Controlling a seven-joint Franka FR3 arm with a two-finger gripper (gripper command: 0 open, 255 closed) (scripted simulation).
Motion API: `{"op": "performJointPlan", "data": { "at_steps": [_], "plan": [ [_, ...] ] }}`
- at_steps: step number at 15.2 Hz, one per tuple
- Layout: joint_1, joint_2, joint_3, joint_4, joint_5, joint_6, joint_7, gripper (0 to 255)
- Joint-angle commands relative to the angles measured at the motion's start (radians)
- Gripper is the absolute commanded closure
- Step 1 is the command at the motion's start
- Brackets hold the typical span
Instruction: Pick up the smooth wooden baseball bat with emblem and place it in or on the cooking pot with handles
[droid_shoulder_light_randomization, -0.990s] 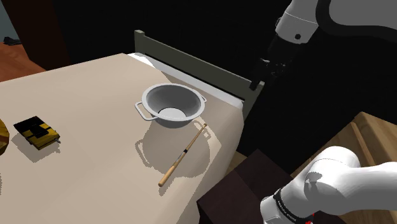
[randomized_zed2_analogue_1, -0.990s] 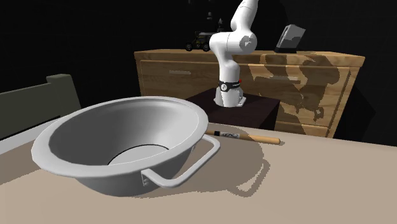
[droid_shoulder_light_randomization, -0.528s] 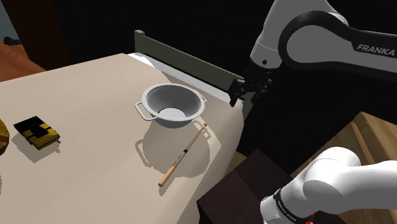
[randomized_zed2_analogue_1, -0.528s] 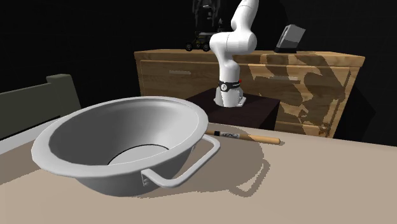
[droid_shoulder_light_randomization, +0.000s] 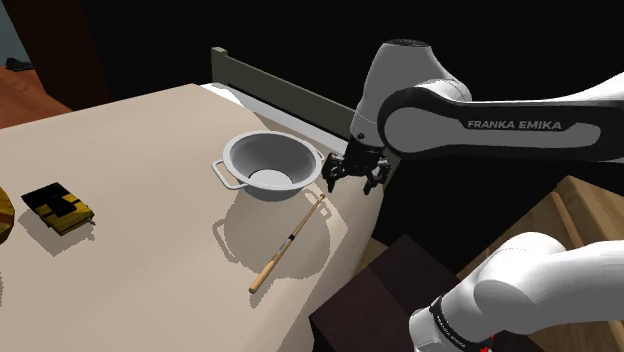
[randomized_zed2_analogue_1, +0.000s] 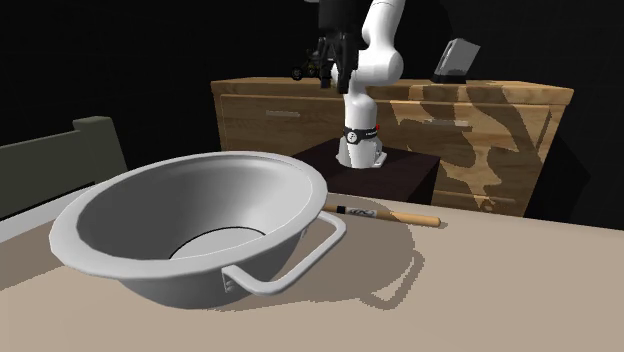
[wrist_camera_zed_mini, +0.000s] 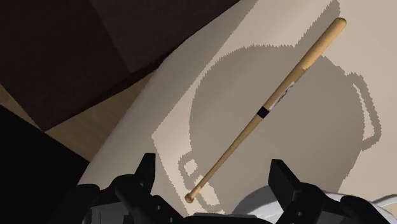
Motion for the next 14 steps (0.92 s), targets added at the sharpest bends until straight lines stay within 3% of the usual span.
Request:
{"op": "performJointPlan", "data": {
  "at_steps": [1, 8, 14],
  "plan": [
    [-0.016, 0.053, 0.036, -0.015, 0.014, 0.066, 0.081, 0],
    [-0.089, 0.316, 0.164, -0.004, -0.003, 0.302, 0.383, 0],
    [-0.144, 0.6, 0.222, 0.063, -0.154, 0.483, 0.707, 0]
  ]
}}
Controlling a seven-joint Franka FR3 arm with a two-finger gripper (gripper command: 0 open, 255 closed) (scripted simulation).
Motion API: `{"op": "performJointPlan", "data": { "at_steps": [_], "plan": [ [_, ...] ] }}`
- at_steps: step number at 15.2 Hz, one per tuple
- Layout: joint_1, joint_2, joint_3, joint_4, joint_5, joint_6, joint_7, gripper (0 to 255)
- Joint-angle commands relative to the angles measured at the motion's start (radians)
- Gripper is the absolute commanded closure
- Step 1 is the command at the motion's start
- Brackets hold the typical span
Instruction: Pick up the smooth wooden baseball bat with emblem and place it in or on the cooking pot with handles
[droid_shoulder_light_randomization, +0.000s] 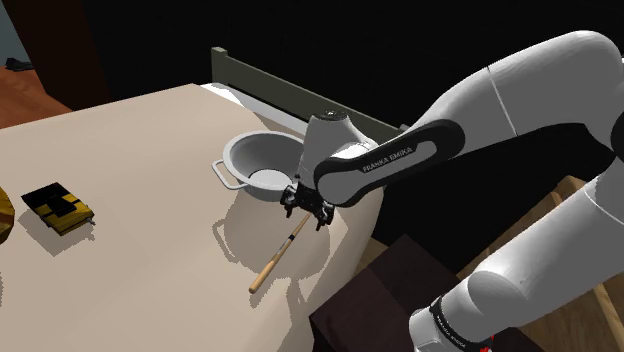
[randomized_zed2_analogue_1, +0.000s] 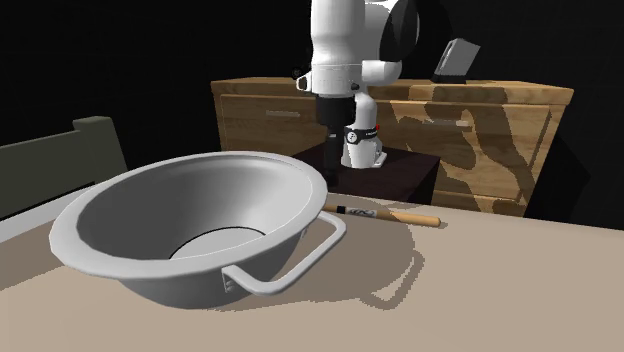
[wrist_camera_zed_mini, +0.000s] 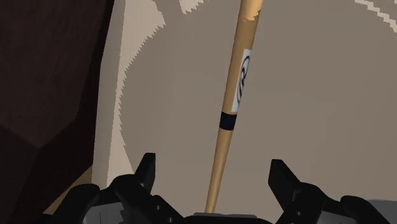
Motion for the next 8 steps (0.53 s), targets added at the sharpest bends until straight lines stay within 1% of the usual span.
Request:
{"op": "performJointPlan", "data": {
  "at_steps": [1, 2, 8],
  "plan": [
    [-0.008, 0.103, 0.001, 0.034, -0.073, 0.054, 0.124, 0],
    [-0.003, 0.13, -0.006, 0.043, -0.093, 0.067, 0.157, 0],
    [0.017, 0.215, -0.035, 0.035, -0.176, 0.146, 0.216, 0]
  ]
}}
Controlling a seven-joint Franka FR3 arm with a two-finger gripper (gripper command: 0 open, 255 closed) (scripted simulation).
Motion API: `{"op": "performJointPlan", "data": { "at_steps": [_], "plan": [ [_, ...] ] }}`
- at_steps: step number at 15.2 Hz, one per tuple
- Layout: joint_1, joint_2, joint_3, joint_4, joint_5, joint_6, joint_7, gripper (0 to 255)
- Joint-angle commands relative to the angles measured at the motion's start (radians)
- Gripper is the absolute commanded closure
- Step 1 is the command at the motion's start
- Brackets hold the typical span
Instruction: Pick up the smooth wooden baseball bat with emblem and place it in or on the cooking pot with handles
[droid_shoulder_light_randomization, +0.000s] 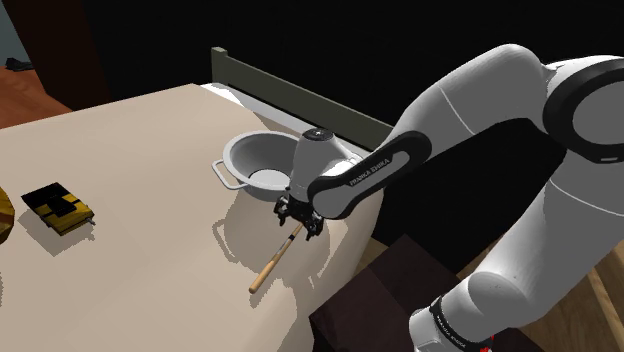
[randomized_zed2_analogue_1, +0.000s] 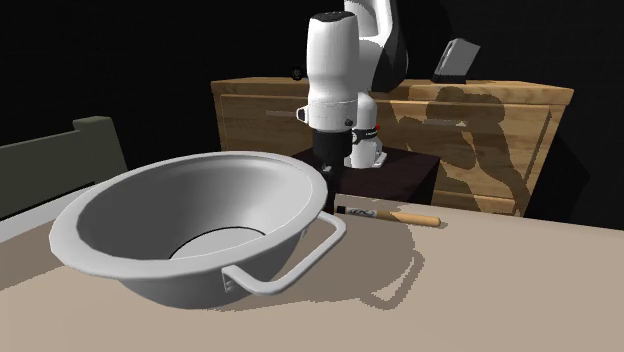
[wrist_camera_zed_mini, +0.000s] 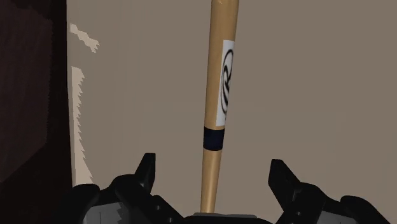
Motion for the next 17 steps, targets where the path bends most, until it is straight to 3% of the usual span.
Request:
{"op": "performJointPlan", "data": {
  "at_steps": [1, 9, 10, 17],
  "plan": [
    [0.009, 0.03, -0.011, -0.002, -0.031, 0.027, 0.024, 0],
    [0.012, 0.038, -0.015, -0.002, -0.039, 0.034, 0.03, 0],
    [0.012, 0.038, -0.015, -0.002, -0.039, 0.034, 0.03, 255],
    [0.011, 0.032, -0.013, -0.006, -0.034, 0.034, 0.027, 255]
  ]
}}
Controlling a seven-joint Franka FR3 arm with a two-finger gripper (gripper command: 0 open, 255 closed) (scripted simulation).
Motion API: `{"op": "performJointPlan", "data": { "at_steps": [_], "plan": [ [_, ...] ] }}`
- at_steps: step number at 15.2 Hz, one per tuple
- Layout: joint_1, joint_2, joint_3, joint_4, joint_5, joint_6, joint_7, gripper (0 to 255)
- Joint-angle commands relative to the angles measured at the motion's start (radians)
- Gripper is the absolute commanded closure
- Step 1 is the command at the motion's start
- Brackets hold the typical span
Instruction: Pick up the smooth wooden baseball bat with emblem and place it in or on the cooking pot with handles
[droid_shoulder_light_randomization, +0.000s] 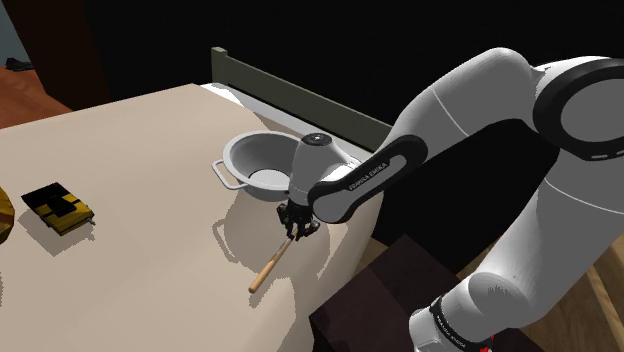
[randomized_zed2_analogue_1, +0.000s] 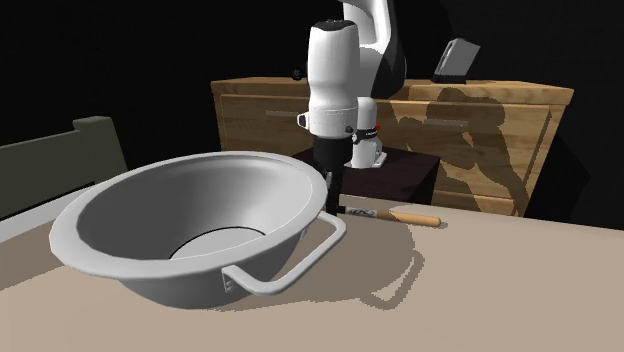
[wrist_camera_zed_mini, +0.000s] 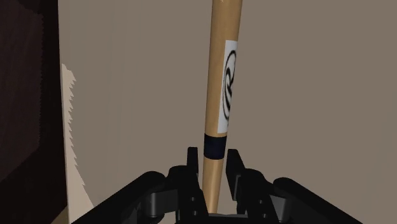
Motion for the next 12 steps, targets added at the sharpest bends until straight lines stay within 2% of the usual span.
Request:
{"op": "performJointPlan", "data": {
  "at_steps": [1, 2, 12],
  "plan": [
    [0.001, 0.002, 0.0, -0.002, 0.0, -0.002, 0.001, 255],
    [0.001, 0.007, -0.002, 0.002, -0.005, -0.001, 0.002, 255],
    [-0.028, -0.138, 0.045, 0.011, 0.135, -0.132, -0.095, 255]
  ]
}}
